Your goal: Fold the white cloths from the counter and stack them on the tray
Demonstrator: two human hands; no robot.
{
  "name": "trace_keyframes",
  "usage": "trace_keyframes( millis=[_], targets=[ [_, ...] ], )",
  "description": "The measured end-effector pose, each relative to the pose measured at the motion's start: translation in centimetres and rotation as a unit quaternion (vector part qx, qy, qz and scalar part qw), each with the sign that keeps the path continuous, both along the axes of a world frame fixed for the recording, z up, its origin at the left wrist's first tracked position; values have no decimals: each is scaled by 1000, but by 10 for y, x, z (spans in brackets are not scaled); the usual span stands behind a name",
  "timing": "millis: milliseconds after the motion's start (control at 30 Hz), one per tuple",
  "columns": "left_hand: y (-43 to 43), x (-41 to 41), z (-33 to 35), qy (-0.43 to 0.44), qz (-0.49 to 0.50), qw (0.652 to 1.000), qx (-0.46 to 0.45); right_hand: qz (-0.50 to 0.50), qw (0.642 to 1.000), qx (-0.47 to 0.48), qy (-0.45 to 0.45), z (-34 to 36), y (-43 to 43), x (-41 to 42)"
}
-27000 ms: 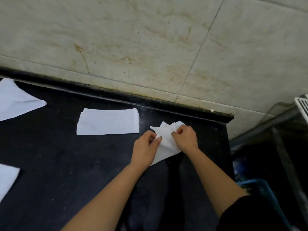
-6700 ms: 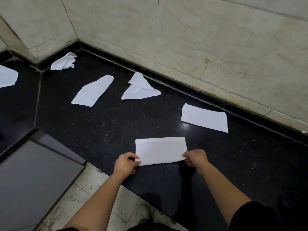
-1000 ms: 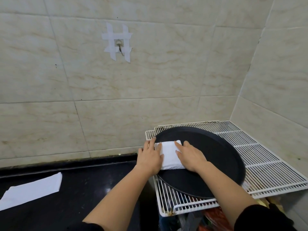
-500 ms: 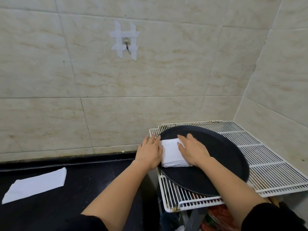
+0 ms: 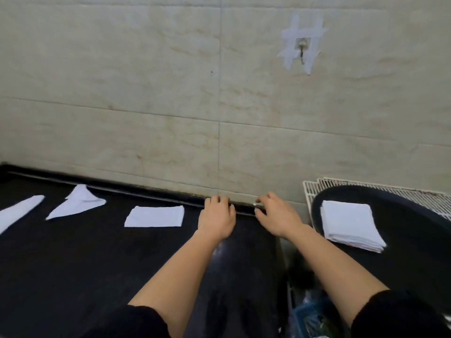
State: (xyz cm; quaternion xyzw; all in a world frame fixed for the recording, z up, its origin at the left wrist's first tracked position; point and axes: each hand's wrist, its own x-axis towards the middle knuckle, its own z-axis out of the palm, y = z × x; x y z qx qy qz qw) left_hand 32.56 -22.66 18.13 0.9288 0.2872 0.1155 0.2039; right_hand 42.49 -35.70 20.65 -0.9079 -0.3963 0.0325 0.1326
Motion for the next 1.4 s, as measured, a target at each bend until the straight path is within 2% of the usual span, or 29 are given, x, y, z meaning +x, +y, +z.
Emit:
trace_keyframes(
  millis=[167, 400, 600, 833, 933, 1067, 1267, 1400],
  targets=[
    [71, -70, -25, 12, 76, 996, -40, 62, 997, -5, 34, -31, 84, -54],
    [184, -135, -57, 30, 104, 992, -56, 77, 994, -30, 78, -71, 198, -110],
    [308, -181, -95, 79, 62, 992, -79, -12, 989, -13, 145, -108, 304, -156],
    [399, -189, -140, 124, 56, 978, -156, -91, 976, -46, 190, -152, 365, -166],
    [419, -172, -162, 108, 78, 969, -208, -137, 967, -54, 209, -168, 376, -149],
    [433, -147, -186, 92, 91, 965, -227, -239, 935, -10, 260, -188, 384, -116],
    [438, -117, -215, 63, 112, 954, -271, -322, 925, -11, 203, -218, 389, -68],
    [434, -102, -220, 36, 155, 941, -299, -355, 909, -2, 217, -237, 390, -46]
  ],
)
